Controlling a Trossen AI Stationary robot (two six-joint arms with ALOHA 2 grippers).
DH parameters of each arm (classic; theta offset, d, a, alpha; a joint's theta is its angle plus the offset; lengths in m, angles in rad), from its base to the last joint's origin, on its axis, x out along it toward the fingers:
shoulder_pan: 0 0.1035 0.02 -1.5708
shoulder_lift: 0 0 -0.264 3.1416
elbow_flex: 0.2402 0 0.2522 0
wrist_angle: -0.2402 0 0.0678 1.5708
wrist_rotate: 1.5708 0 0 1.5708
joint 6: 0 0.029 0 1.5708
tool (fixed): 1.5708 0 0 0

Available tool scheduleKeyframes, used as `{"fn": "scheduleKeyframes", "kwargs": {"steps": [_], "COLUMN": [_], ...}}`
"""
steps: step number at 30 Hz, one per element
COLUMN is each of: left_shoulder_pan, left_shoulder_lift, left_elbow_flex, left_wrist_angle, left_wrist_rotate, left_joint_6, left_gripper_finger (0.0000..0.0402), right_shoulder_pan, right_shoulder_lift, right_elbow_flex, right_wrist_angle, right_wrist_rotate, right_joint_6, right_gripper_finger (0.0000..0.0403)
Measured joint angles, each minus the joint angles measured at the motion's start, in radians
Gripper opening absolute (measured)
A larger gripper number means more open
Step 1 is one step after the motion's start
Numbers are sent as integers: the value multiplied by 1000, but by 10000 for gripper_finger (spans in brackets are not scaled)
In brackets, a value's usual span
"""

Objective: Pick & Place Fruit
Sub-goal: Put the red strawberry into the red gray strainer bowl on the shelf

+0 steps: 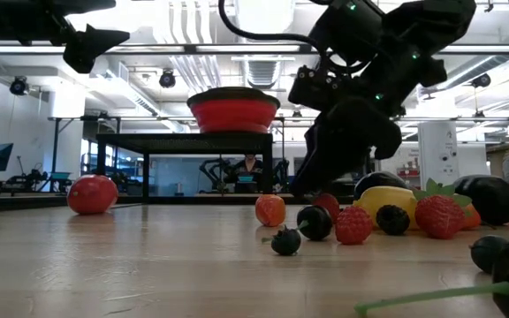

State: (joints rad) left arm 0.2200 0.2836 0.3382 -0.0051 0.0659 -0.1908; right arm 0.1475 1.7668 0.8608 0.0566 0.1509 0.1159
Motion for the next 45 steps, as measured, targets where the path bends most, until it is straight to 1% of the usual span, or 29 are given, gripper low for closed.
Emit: {"fn": "scheduleKeyframes", "kwargs": {"steps": [8,11,14,15,21,29,32,37,45], "left_shoulder_pan": [0,0,0,0,0,0,0,0,0], "left_shoulder_lift": [0,0,0,0,0,0,0,0,0], "left_elbow_flex": [0,0,0,0,0,0,0,0,0], "left_wrist_angle": [-3,-6,-6,-6,-6,-13,-14,-14,-15], "left_wrist_rotate": [0,0,0,0,0,0,0,0,0], "left_joint_6": [0,0,0,0,0,0,0,0,0], "left_gripper_finger": [312,312,312,312,312,312,312,312,312], "right_shoulder_pan": [0,0,0,0,0,-37,-55,-93,-185], "right_shoulder_lift": [21,28,28,27,27,-13,-40,-81,-116], "right_elbow_flex": [0,0,0,1,32,135,176,278,485], "right_wrist_angle": [-22,-26,-24,-24,-35,-202,-237,-323,-444], "right_wrist_rotate": [0,0,0,0,0,1,1,-46,-54], "right_joint_6": [-10,-7,-7,-9,-13,-73,-114,-193,-359], "right_gripper_finger": [77,52,19,14,9,8,8,8,8]}}
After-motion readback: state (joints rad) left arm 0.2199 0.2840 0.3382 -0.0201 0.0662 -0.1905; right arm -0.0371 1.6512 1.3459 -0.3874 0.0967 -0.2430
